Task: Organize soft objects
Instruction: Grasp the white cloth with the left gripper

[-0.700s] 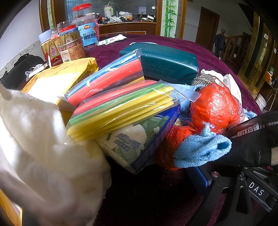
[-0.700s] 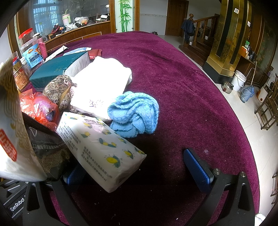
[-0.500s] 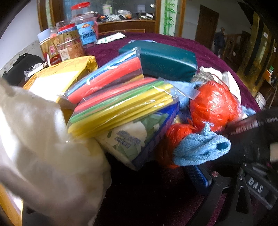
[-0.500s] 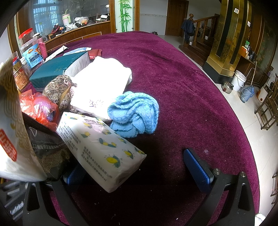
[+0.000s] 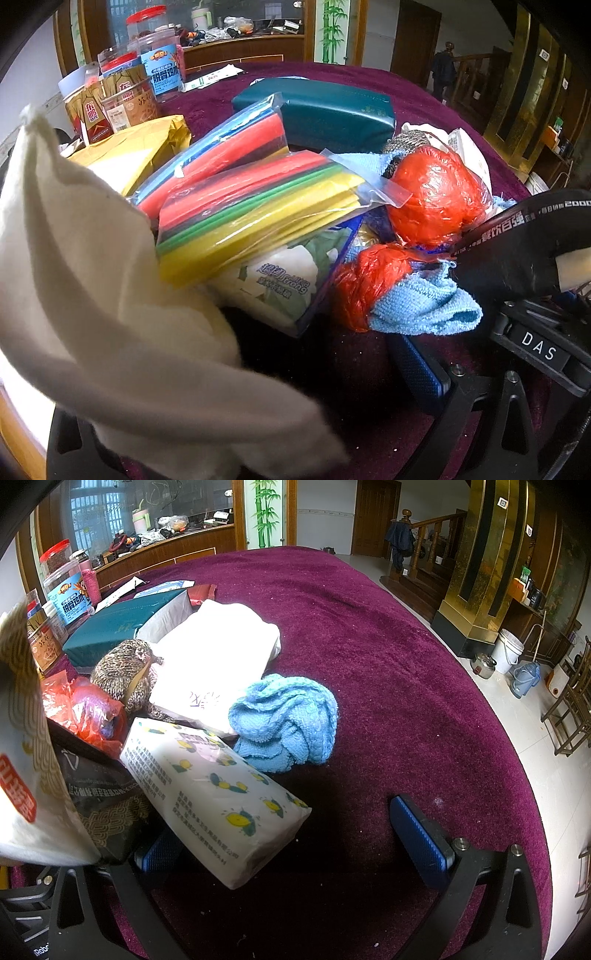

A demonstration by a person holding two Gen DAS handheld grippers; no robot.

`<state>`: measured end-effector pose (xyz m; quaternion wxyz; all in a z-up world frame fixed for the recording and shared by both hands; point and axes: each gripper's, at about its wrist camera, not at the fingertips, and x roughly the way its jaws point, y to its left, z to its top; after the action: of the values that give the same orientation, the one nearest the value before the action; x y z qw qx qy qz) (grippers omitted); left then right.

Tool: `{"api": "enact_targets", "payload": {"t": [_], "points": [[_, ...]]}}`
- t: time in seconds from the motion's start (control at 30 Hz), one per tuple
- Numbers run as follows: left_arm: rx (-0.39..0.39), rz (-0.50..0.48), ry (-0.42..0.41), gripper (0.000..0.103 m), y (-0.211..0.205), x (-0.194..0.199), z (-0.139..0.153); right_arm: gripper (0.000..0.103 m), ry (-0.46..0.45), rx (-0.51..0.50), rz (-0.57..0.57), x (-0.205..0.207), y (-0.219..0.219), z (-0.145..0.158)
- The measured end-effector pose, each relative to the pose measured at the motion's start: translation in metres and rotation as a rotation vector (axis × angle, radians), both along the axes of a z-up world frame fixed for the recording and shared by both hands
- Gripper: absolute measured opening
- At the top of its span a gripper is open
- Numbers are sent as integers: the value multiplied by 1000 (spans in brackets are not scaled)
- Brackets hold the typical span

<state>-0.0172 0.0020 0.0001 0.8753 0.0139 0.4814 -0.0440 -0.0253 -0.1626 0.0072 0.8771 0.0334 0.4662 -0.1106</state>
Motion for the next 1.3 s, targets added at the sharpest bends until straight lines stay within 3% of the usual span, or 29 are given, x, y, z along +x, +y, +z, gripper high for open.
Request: {"api": "enact_targets", "payload": {"t": [0.13, 0.33, 0.6, 0.8, 0.93, 1.13, 1.3], "points": [[0, 0, 0, 103, -1, -1, 1, 103, 0, 1, 5, 0, 0, 0], [0, 0, 1, 103, -1, -1, 2, 103, 45, 35, 182, -12, -8, 3], [-1, 0, 2, 103, -1, -1, 2, 102, 168, 36, 136, -22, -3, 9], [-4, -3, 3, 102, 0, 1, 2, 102, -46, -78, 175, -101, -13, 59], [-1, -3, 4, 103, 1, 2, 2, 103, -396, -147, 94, -151, -37, 102], [9, 16, 2, 103, -3, 3, 2, 103, -380, -7, -37, -88, -55, 84], [-43, -19, 0, 92, 6, -3, 8, 103, -389, 0, -1, -70, -40, 60]]}}
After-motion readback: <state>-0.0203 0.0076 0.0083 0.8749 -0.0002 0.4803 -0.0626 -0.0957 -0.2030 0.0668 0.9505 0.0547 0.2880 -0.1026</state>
